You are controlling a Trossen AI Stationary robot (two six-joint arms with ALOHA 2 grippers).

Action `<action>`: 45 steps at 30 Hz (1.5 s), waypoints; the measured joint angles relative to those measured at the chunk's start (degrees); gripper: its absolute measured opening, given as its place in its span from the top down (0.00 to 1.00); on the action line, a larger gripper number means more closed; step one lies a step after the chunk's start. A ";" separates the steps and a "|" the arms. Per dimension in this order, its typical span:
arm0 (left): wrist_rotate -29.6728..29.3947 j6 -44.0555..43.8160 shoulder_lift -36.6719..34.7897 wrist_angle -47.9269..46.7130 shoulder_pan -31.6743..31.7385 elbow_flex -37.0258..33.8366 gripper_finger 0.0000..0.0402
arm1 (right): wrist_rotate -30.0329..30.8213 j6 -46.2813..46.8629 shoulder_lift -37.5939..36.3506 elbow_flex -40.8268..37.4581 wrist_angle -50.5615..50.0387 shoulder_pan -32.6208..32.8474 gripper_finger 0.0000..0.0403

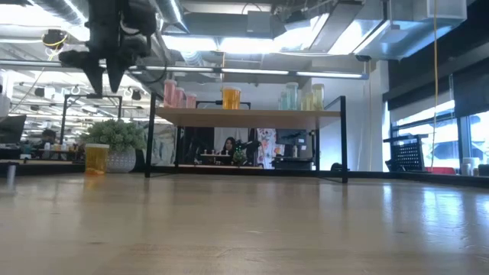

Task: Pick and place medicine bottles onto shelf by color
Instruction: Put the orange medicine bottle on the shelf, aligned with the other orange medicine bottle

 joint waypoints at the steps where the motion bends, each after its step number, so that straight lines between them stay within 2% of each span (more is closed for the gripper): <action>1: -0.95 -1.27 0.00 0.16 0.78 -0.60 0.61 | 1.03 0.00 0.00 0.00 -0.01 0.00 0.60; 5: -3.10 -6.45 0.00 0.61 2.91 -3.21 0.61 | 4.06 0.05 0.00 0.00 0.02 -0.04 0.60; 11: -3.19 -0.92 0.01 2.00 4.21 -4.13 0.61 | 2.77 0.05 0.00 0.00 0.02 0.00 0.60; 20: -4.81 -3.64 0.00 4.82 4.21 -5.07 0.61 | 2.96 -0.14 0.00 -0.03 0.00 -0.02 0.60; 24: -4.89 -3.71 0.00 5.55 4.21 -6.99 0.61 | 6.41 0.27 0.00 -0.04 0.02 -0.02 0.60; 30: -5.48 -3.35 0.00 6.06 4.21 -7.51 0.61 | 16.76 4.46 0.02 -0.07 -0.01 -0.02 0.60; 34: -5.50 -3.32 0.00 6.87 4.21 -7.51 0.61 | 21.16 4.34 0.06 -0.07 -0.03 -0.02 0.60; 37: -5.48 -3.38 0.00 6.87 4.19 -7.51 0.61 | 22.77 4.28 0.19 -0.09 -0.03 -0.02 0.60; 45: -5.11 -3.64 0.00 6.78 4.14 -7.51 0.61 | 22.34 4.28 0.17 -0.11 0.04 -0.02 0.60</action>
